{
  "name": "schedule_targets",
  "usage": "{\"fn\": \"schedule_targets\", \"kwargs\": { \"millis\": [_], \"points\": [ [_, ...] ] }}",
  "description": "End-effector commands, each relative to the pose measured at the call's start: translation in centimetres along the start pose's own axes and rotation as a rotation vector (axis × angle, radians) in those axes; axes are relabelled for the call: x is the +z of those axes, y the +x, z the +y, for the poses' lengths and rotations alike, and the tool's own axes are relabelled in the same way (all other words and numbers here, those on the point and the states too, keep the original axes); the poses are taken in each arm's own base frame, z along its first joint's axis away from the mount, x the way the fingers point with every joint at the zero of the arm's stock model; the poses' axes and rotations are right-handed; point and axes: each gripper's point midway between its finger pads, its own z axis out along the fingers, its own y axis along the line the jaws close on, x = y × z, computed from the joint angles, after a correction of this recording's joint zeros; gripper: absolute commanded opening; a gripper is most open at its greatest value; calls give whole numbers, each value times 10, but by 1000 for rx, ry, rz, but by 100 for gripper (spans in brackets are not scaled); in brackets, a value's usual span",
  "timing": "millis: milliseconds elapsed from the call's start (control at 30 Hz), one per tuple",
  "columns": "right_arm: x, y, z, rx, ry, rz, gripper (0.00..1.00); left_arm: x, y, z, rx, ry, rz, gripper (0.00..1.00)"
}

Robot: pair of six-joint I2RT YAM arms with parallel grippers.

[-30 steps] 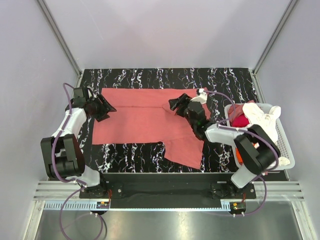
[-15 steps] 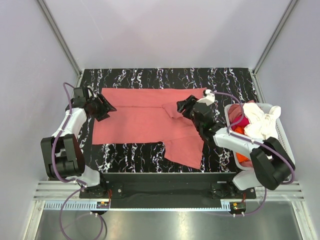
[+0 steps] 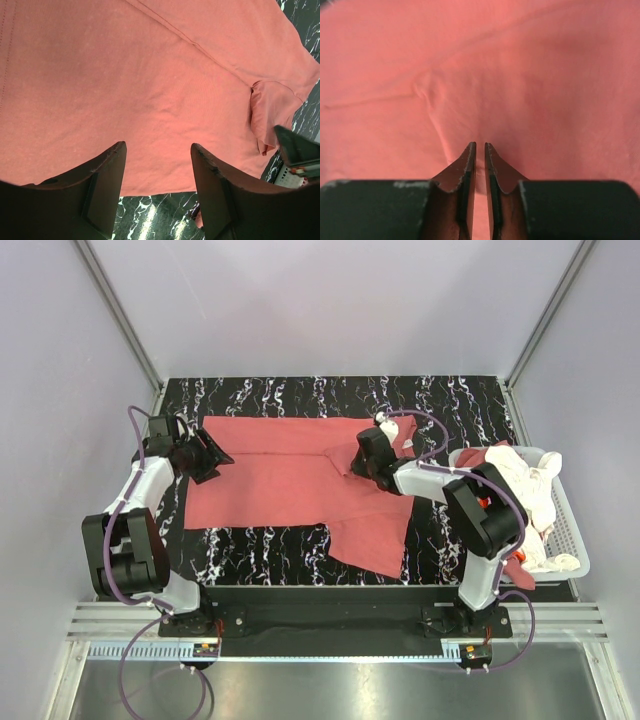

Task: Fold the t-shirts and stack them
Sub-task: Fold the tshirt

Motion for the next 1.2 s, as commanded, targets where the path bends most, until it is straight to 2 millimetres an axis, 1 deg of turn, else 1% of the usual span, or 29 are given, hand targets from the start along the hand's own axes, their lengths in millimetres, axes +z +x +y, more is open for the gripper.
{"fn": "schedule_targets", "kwargs": {
  "millis": [0,67,133,200,300,367,467,567,633,667,733,767,833,867,967,1033,1067,1100,1133,1167],
  "points": [
    [-1,35,0,15,-15,123,19,-7,-8,-14,49,52,-37,60],
    [-1,43,-2,13,-13,146,18,-6,-8,-14,43,49,-36,60],
    [-2,42,-5,8,3,138,18,-5,-8,-14,43,47,-33,60],
    [-7,32,-5,-3,6,110,17,-5,-9,-13,43,45,-35,60],
    [-18,15,7,-22,-22,85,17,-5,-8,-13,46,43,-35,60],
    [-26,7,10,-38,-17,86,17,-5,-8,-13,45,45,-33,60],
    [-38,-6,8,-73,-5,58,17,-6,-7,-12,51,43,-38,60],
    [-45,-21,-1,-102,33,23,18,-6,-6,-12,52,44,-35,61],
    [-44,-25,-8,-100,45,25,17,-5,-6,-12,52,44,-33,61],
    [-42,-20,-13,-111,56,40,18,-5,-5,-13,52,44,-32,61],
    [-38,-11,-17,-123,60,63,17,-5,-5,-14,59,48,-30,61],
    [-32,-1,-21,-125,67,92,17,-5,-5,-14,60,50,-31,61],
    [-27,14,-23,-112,56,137,17,-5,-5,-14,59,48,-30,61],
    [-23,27,-28,-106,60,163,17,-5,-5,-14,61,50,-31,61],
    [-21,44,-40,-89,88,187,16,-5,-7,-9,54,16,-45,61],
    [-21,45,-42,-91,91,186,16,-9,-9,0,19,-44,-66,61],
    [-23,42,-42,-101,89,178,16,-15,-18,10,6,-120,-127,61],
    [-23,38,-42,-110,93,168,17,-20,-23,16,-11,-161,-161,61],
    [-24,34,-41,-123,93,160,17,-24,-24,23,-65,-204,-187,61],
    [-29,26,-36,-135,93,151,17,-35,-33,34,-104,-272,-258,61]
  ]
}}
